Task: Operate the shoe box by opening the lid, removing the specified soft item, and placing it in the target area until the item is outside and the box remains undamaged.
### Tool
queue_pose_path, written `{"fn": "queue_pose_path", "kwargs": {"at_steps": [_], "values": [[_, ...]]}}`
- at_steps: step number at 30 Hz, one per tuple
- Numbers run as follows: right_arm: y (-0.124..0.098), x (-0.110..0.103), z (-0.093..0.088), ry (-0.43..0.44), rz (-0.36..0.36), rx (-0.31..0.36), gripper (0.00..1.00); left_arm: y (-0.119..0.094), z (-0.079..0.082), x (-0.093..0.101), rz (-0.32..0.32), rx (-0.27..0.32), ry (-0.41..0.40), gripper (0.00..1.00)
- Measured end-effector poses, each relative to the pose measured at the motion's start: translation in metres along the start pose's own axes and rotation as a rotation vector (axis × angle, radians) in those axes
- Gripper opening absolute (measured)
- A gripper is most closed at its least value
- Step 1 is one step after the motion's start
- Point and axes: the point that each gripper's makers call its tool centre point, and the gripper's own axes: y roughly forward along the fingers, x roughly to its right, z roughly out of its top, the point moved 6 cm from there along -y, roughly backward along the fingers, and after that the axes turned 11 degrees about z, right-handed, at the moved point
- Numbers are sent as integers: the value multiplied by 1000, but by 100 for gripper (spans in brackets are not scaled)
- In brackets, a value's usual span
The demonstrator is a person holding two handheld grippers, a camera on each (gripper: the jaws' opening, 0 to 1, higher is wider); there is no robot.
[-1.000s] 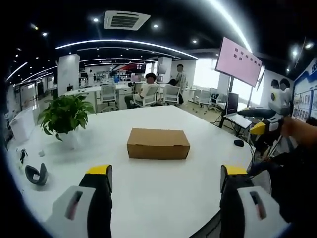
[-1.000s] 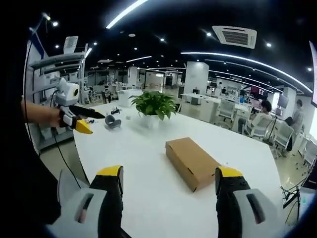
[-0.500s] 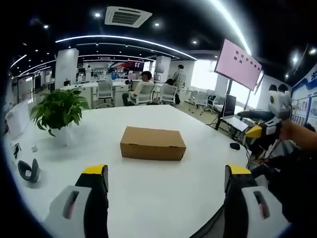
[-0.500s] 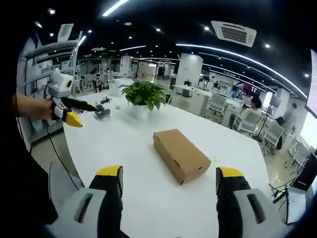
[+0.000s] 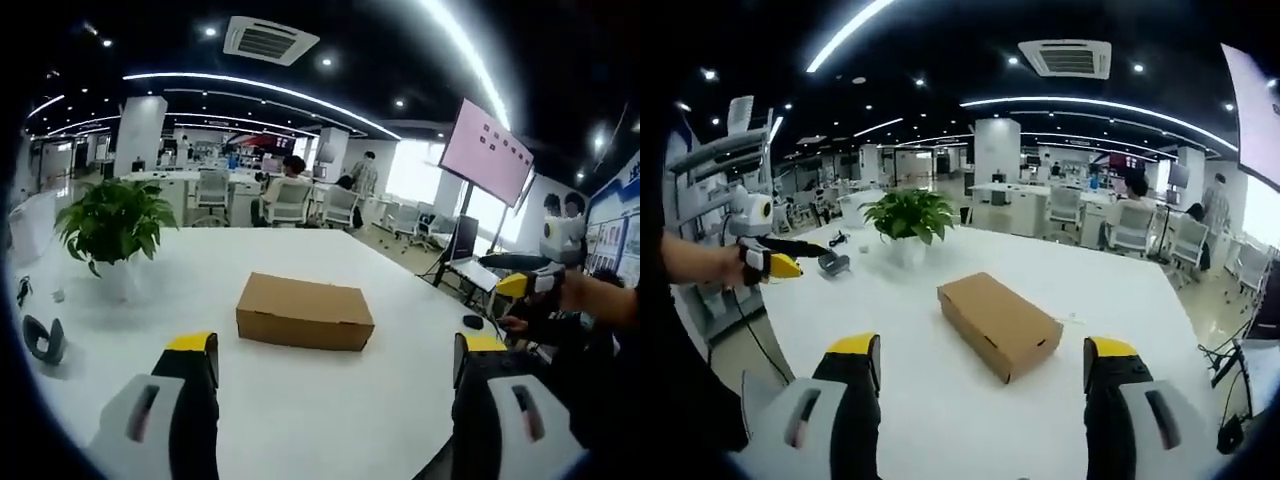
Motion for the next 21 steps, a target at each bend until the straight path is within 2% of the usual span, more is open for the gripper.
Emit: {"fn": "queue_pose_path", "kwargs": {"at_steps": [2, 4, 7, 8, 9, 10, 11, 14, 19, 21], "values": [[2, 6, 0, -25, 10, 0, 82, 0, 1, 2, 28, -3, 28, 99], [5, 12, 1, -43, 26, -6, 80, 2, -1, -2, 85, -31, 71, 99], [8, 22, 3, -39, 44, -5, 76, 8, 2, 0, 85, -31, 61, 99], [8, 24, 2, -37, 48, -24, 74, 9, 7, 2, 70, -16, 75, 98], [9, 28, 1, -28, 36, -52, 73, 11, 12, 3, 46, 17, 107, 95], [10, 30, 1, -32, 24, -52, 73, 13, 16, 4, 34, 44, 137, 93], [9, 34, 0, -28, -9, -47, 73, 16, 18, 2, 28, 42, 165, 92], [10, 35, 0, 36, -55, -19, 75, 30, 15, -6, 22, -41, 158, 95], [11, 34, -5, 61, -65, -6, 80, 51, 9, -16, 43, -63, 152, 94], [11, 36, -5, 68, -66, 22, 82, 57, 4, -19, 44, -102, 161, 94]]}}
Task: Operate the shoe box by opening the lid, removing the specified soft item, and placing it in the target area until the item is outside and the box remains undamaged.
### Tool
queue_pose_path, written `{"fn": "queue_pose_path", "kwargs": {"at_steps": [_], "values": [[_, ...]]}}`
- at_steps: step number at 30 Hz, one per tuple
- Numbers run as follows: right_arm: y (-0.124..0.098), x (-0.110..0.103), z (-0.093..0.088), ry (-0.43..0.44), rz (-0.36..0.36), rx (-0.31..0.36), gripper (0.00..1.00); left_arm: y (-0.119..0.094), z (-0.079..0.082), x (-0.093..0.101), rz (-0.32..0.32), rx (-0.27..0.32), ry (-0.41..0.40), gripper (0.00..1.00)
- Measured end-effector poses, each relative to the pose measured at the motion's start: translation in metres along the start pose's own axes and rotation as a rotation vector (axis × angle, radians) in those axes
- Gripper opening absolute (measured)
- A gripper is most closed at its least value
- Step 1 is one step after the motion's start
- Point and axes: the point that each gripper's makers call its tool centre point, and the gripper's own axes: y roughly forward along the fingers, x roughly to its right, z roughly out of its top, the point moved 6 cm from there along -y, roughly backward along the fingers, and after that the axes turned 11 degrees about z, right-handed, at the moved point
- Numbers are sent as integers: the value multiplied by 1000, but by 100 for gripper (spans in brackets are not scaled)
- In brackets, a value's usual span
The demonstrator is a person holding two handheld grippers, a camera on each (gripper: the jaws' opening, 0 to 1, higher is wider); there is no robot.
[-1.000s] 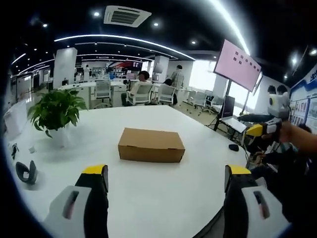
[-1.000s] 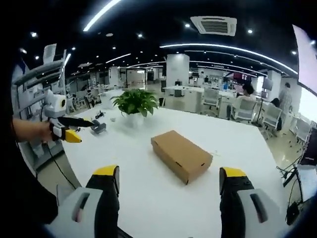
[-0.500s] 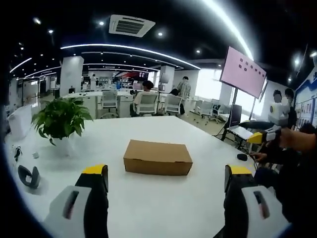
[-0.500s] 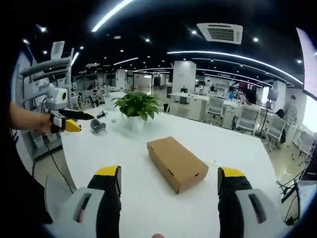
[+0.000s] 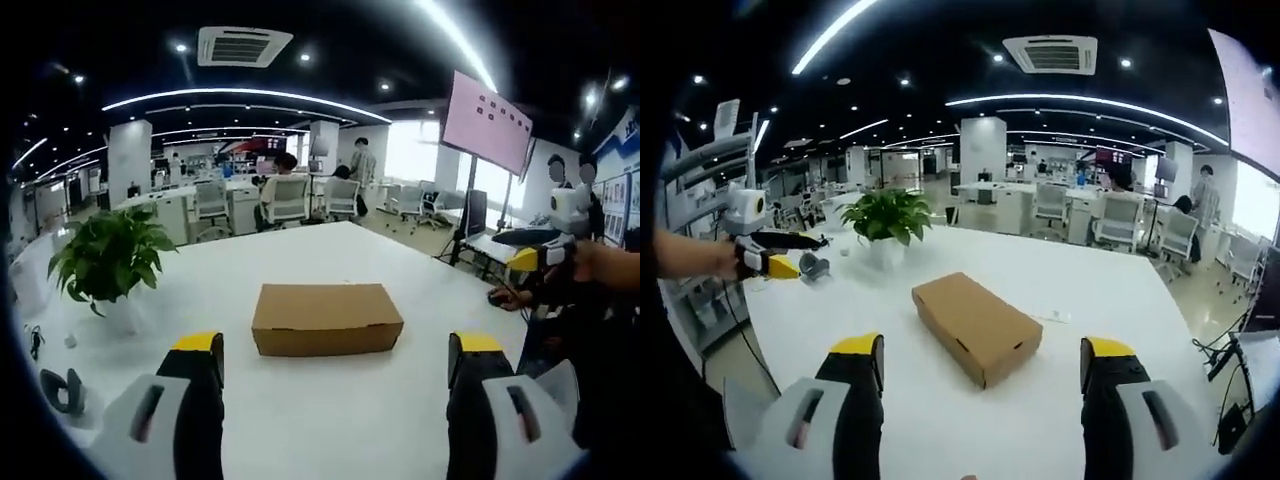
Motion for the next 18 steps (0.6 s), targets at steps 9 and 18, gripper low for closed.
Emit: {"fn": "queue_pose_path", "kwargs": {"at_steps": [9, 18], "values": [[6, 3, 0, -13, -35, -29, 85, 22, -10, -13, -21, -19, -16, 93], [18, -3, 13, -112, -16, 37, 74, 26, -1, -18, -39, 0, -31, 93]]}}
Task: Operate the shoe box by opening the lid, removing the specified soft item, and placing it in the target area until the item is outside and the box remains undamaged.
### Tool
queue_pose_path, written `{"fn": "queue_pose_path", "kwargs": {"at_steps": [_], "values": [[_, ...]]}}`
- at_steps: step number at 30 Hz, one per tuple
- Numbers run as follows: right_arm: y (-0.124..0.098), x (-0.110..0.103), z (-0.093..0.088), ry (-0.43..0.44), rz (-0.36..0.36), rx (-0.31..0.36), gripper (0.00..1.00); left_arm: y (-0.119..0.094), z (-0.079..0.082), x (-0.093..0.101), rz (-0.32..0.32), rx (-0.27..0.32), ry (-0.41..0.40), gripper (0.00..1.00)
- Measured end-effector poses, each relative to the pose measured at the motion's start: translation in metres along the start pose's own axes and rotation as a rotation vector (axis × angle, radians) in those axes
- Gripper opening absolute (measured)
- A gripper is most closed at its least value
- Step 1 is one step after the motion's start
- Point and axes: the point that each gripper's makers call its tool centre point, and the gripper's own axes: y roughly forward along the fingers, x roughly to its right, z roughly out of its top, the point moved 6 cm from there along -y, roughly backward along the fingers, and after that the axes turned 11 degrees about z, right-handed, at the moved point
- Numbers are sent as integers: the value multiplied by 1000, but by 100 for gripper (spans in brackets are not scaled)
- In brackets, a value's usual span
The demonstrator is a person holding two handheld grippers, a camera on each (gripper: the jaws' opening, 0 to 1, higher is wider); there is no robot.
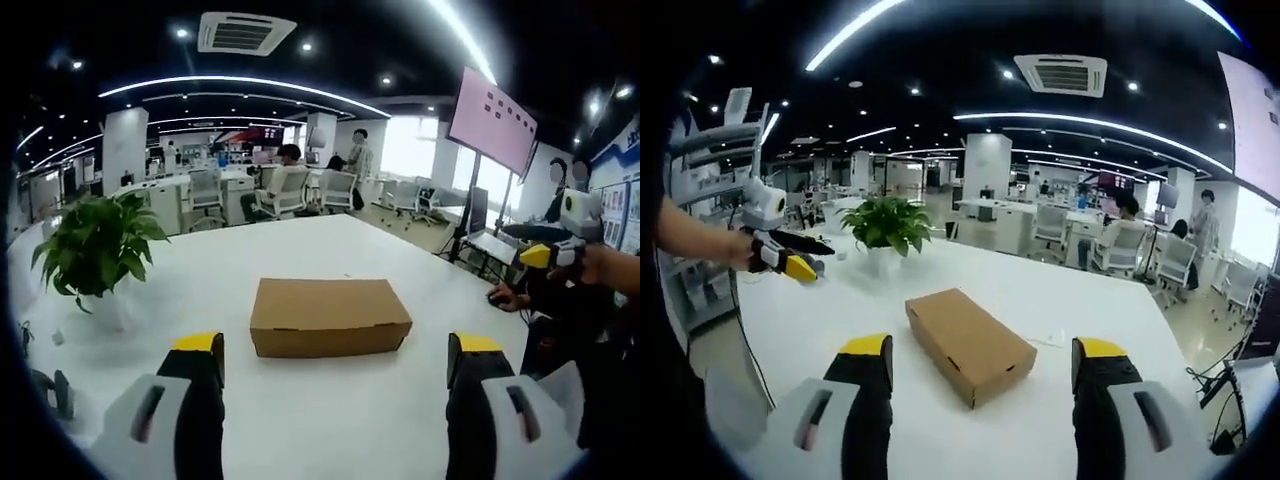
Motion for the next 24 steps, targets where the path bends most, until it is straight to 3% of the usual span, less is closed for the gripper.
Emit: {"fn": "queue_pose_path", "kwargs": {"at_steps": [2, 7, 12, 21, 24], "values": [[4, 0, -2, 22, 8, -33, 83, 0, -1, -2, -3, -1, -1, 94], [8, -3, 6, 11, 6, -20, 82, 3, -8, -6, -1, -37, -11, 98], [7, -5, 7, 24, 21, -66, 81, 4, -7, -6, -2, -40, 4, 99], [11, 4, 20, -167, 30, -171, 73, 16, 9, -4, -29, -27, 51, 97], [12, 4, 18, -127, 35, -165, 75, 18, 11, -3, -35, -27, 66, 97]]}}
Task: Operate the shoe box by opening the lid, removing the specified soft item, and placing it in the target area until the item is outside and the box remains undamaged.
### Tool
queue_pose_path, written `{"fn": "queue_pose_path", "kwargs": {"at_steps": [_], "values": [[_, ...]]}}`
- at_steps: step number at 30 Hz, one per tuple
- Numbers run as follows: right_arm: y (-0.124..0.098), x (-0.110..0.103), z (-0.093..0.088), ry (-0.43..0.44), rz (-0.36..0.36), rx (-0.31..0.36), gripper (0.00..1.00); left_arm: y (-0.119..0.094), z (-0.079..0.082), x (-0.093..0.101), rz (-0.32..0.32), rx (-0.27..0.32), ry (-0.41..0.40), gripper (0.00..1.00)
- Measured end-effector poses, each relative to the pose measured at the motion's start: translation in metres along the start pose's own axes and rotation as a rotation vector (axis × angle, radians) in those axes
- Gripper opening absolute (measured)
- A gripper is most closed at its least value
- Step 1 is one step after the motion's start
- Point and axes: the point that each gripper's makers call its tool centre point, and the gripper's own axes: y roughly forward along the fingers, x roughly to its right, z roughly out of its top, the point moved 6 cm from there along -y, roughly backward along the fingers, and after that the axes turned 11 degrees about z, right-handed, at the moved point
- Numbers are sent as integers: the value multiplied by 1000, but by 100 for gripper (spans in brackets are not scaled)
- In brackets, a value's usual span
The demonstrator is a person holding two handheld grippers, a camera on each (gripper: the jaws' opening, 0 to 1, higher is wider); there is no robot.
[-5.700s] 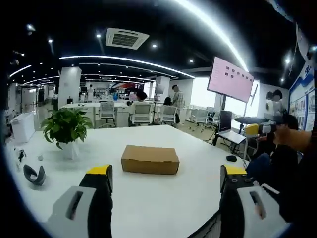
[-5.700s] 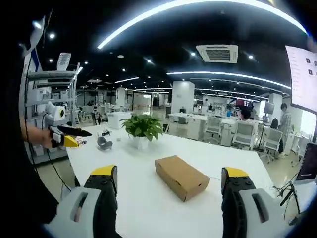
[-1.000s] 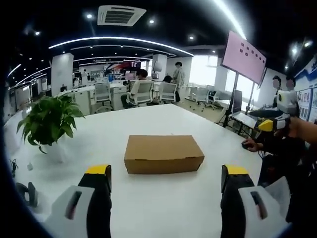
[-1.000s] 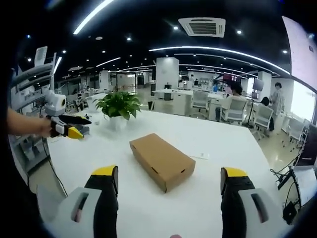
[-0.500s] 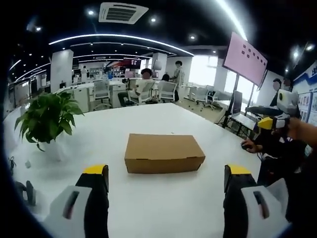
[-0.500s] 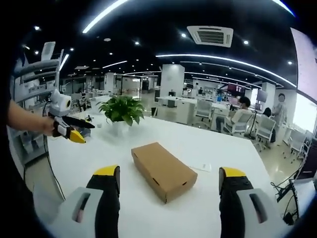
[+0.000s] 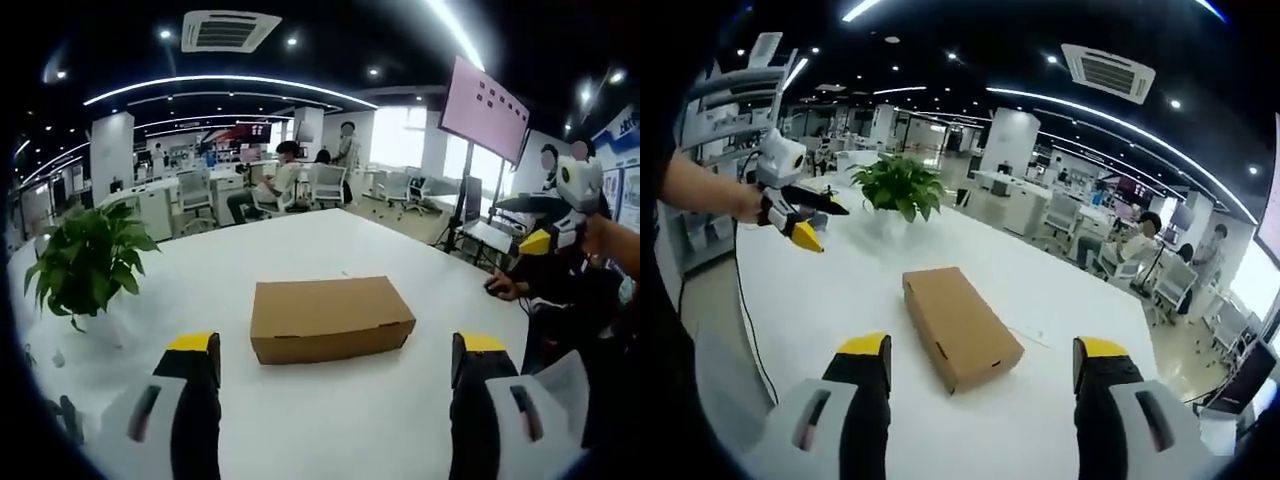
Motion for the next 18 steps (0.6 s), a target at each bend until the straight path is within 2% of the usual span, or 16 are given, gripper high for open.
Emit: {"fn": "queue_pose_path", "kwargs": {"at_steps": [7, 13, 18], "values": [[-1, 3, -2, 65, -9, 37, 79, 8, 2, 0, 11, -12, -24, 99], [3, -2, -9, 97, 13, 31, 80, 11, -4, 1, 5, -32, 6, 99], [7, -6, -14, 118, 30, 34, 80, 12, -4, -6, 15, -28, -4, 98]]}}
